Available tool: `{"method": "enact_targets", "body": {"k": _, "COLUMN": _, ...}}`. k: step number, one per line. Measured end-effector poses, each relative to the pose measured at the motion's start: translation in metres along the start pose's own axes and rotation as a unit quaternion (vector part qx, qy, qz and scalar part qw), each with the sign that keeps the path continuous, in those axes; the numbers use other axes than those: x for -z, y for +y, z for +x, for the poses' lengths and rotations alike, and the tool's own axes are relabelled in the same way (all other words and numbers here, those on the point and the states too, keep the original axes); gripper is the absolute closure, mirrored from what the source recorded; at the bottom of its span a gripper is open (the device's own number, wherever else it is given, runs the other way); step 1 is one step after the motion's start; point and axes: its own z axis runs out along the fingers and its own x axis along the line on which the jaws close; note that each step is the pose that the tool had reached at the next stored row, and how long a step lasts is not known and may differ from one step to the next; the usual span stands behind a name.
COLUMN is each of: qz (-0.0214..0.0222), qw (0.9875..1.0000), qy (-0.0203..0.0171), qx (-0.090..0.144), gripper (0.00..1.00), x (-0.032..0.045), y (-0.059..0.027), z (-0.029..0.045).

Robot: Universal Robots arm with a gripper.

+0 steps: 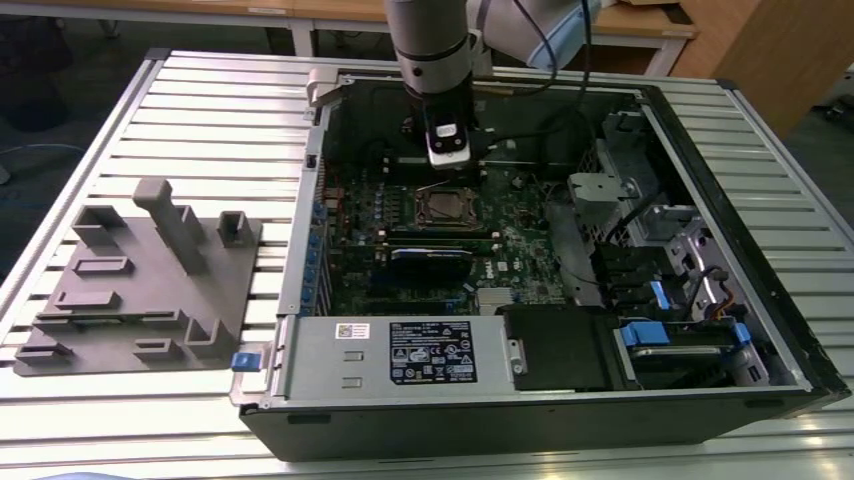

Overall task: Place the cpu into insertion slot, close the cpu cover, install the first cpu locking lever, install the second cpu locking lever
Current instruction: 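Install the first cpu locking lever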

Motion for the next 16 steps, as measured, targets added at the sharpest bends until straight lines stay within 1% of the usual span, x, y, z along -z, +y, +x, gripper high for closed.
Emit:
{"method": "enact_targets", "body": {"k": 3, "qz": -0.0003, "qw": 1.0000, "qy": -0.0004, "qx": 0.000, "gripper": 0.89, "x": -0.0021, "y": -0.0010, "z": 0.0013}}
{"method": "enact_targets", "body": {"k": 7, "qz": -0.0020, "qw": 1.0000, "qy": -0.0034, "qx": 0.001, "gripper": 0.89, "x": -0.0043, "y": -0.0012, "z": 0.0020}}
{"method": "enact_targets", "body": {"k": 16, "qz": -0.0041, "qw": 1.0000, "qy": -0.0034, "qx": 0.008, "gripper": 0.89, "x": -0.0044, "y": -0.0022, "z": 0.0039}}
